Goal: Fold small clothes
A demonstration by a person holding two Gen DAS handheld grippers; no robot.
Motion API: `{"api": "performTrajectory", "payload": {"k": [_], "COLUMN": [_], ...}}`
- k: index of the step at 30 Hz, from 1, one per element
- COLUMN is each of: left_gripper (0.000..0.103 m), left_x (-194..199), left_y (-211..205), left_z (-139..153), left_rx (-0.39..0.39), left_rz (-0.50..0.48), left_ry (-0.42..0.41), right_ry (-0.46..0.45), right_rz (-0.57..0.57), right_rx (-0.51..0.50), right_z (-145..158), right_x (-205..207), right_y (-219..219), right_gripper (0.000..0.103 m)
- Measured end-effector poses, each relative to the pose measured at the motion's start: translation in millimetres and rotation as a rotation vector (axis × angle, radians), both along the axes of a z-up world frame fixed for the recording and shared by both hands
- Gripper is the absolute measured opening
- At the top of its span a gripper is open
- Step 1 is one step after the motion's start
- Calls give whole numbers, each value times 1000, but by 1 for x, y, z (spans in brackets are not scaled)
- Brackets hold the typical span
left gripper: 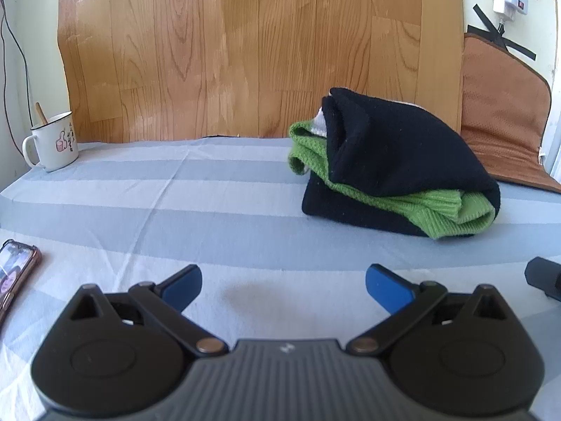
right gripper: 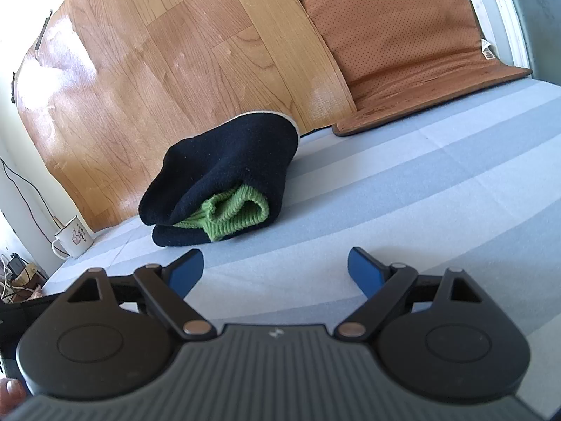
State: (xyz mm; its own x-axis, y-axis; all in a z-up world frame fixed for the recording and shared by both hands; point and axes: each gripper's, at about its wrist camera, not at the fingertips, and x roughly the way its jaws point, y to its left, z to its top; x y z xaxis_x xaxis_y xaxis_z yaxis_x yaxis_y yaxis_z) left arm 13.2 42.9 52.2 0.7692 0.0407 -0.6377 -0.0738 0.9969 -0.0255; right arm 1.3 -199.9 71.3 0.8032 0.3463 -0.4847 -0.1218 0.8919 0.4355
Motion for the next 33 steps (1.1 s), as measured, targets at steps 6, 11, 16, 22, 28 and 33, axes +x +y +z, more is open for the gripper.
{"api": "performTrajectory", "payload": {"k": [6,11,16,22,28,33], "left_gripper": [103,103,103,103,103,103], "left_x": [4,10,11,11,9,7], "left_y": [1,3,1,-1,-1,-2], "left_z": [-2,-6,-7,-8,-9,-8], "left_rx": [-7,-15,4,18,18,21], "left_rz": [1,-1,-6,-15,-13,-7], "left_ry": [28,71,86,93,88,86], "right_ry": [0,0,0,0,0,-1], "right_rz": [0,-1,-2,-2,-2,-2], "right_rx": [0,-1,0,0,0,-1], "right_z": [0,0,0,-1,-1,-2], "right_x": [0,0,0,0,0,0], "right_y": [0,0,1,1,1,1], "right_gripper": [92,92,92,92,92,92]}}
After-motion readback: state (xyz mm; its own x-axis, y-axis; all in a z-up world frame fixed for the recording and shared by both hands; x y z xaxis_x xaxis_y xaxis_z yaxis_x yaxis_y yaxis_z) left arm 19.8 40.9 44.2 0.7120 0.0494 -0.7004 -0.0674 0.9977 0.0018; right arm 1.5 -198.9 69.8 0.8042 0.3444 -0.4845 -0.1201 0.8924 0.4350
